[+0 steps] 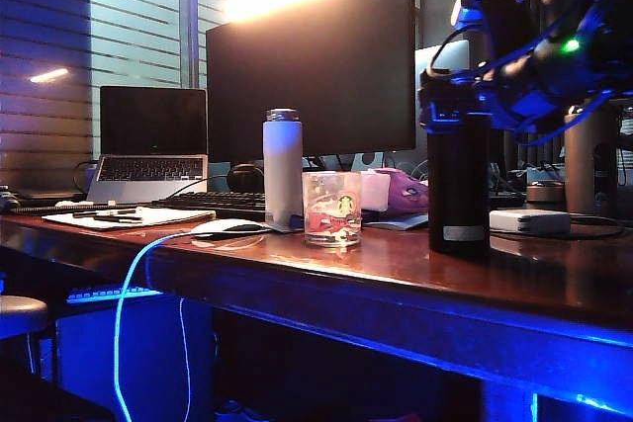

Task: Pick up the black thermos, pour a little water from inside into the glass cup, then place the black thermos back on the table.

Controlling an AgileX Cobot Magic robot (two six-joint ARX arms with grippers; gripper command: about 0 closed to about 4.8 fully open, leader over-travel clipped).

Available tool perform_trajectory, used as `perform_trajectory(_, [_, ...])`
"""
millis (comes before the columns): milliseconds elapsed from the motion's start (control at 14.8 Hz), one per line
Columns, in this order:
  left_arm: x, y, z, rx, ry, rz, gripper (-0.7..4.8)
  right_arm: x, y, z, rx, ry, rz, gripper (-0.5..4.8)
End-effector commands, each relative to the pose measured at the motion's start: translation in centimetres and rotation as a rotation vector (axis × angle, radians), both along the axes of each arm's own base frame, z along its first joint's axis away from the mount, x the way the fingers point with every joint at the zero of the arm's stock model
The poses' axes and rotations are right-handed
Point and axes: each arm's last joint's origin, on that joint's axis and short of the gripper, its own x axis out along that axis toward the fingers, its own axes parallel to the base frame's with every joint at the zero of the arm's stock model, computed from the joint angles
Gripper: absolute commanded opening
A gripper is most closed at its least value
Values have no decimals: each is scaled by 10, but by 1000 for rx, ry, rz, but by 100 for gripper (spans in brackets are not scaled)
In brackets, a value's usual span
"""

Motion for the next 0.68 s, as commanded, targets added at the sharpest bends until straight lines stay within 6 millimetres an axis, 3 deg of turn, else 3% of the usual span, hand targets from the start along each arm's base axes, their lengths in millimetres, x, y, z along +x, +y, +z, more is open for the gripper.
perform_trajectory(68, [-1, 0, 3, -6, -19, -3, -5, -20, -6, 3, 4, -13, 7, 479])
perform_trajectory(270, [-1, 0, 3, -6, -19, -3, -5, -50, -16, 10, 15, -43, 7, 479])
perform_trajectory(338, [-1, 0, 3, -7, -19, -3, -5, -60, -19, 15, 20, -62, 7, 351])
perform_trajectory(473, [-1, 0, 3, -6, -19, -3, -5, -82, -26, 30, 40, -125, 7, 47])
perform_trajectory(540, [-1, 0, 3, -6, -19, -3, -5, -92, -30, 39, 43, -137, 0, -2])
perform_trajectory(675, [-1, 0, 3, -6, -19, -3, -5, -115, -39, 55, 40, -128, -29, -1])
